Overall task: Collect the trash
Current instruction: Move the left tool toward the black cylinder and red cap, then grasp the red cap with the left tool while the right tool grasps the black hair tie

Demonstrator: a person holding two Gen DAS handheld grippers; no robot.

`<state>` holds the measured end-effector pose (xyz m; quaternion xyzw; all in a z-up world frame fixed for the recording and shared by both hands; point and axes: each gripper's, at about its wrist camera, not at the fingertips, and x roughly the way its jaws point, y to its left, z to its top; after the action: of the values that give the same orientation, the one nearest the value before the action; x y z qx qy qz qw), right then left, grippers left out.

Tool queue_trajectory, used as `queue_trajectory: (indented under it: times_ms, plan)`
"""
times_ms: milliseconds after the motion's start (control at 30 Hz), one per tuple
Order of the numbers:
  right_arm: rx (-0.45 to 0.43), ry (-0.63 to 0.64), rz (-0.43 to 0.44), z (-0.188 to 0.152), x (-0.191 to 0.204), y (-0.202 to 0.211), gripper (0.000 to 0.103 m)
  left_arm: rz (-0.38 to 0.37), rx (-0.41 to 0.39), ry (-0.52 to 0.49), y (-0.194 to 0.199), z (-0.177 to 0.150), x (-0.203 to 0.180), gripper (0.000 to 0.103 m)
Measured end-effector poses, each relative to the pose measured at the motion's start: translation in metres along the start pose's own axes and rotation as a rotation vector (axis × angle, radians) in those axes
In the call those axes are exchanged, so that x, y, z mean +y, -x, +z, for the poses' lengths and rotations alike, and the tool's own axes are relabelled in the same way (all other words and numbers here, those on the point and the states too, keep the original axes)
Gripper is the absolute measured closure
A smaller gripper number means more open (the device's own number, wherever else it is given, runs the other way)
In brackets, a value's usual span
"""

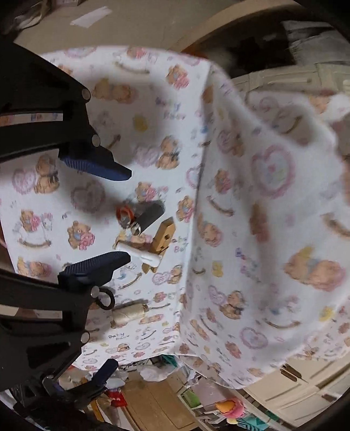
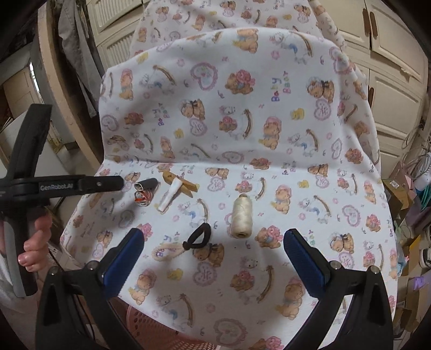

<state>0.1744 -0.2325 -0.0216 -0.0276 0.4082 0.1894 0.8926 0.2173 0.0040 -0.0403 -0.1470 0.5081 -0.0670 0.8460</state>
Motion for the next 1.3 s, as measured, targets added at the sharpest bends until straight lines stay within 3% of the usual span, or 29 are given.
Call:
queue_trajectory:
  times_ms: [167, 200, 233, 267, 333, 467, 533, 600, 700, 767, 933, 1033, 1300]
  plan:
    - [0.018, -0.072, -0.011, 0.005, -0.014, -0.008, 0.000, -0.040, 0.147, 0.013, -0.035, -0.001, -0.004, 0.052]
    - [0.021, -0.083, -0.015, 0.006, -0.016, -0.010, 0.000, -0.037, 0.131, 0.021, -0.036, 0.000, -0.004, 0.054]
    - [0.025, -0.094, -0.017, 0.006, -0.017, -0.011, 0.000, 0.023, 0.092, 0.027, -0.033, 0.002, -0.006, 0.062]
    - [0.028, -0.106, -0.015, 0.006, -0.019, -0.013, 0.000, 0.088, 0.061, 0.008, -0.029, 0.004, -0.010, 0.063]
    - [0.035, -0.118, -0.014, 0.005, -0.020, -0.016, 0.000, 0.128, 0.029, -0.050, -0.025, 0.006, -0.018, 0.065]
    - [0.034, -0.115, -0.009, 0.005, -0.016, -0.017, 0.000, 0.019, 0.103, -0.004, -0.035, 0.004, -0.017, 0.075]
    - [0.030, -0.104, -0.009, 0.005, -0.014, -0.017, 0.000, 0.023, 0.124, -0.002, -0.040, 0.001, -0.017, 0.086]
    - [0.028, -0.098, -0.009, 0.004, -0.013, -0.017, 0.000, 0.052, 0.114, -0.010, -0.040, -0.001, -0.019, 0.091]
    - [0.029, -0.098, -0.007, 0.003, -0.012, -0.017, 0.001, 0.036, 0.099, -0.023, -0.032, -0.001, -0.018, 0.094]
    - [0.034, -0.108, 0.000, 0.003, -0.014, -0.017, 0.008, 0.032, 0.082, -0.033, -0.022, -0.001, -0.017, 0.095]
    - [0.068, -0.207, 0.088, 0.004, -0.026, -0.023, 0.044, -0.030, 0.082, -0.047, -0.010, -0.007, -0.015, 0.095]
    - [0.101, -0.241, 0.132, 0.004, -0.026, -0.031, 0.059, -0.017, 0.089, -0.035, -0.008, -0.009, -0.007, 0.095]
    - [0.140, -0.179, 0.101, 0.000, -0.004, -0.051, 0.079, -0.037, 0.076, -0.040, 0.005, -0.011, -0.003, 0.095]
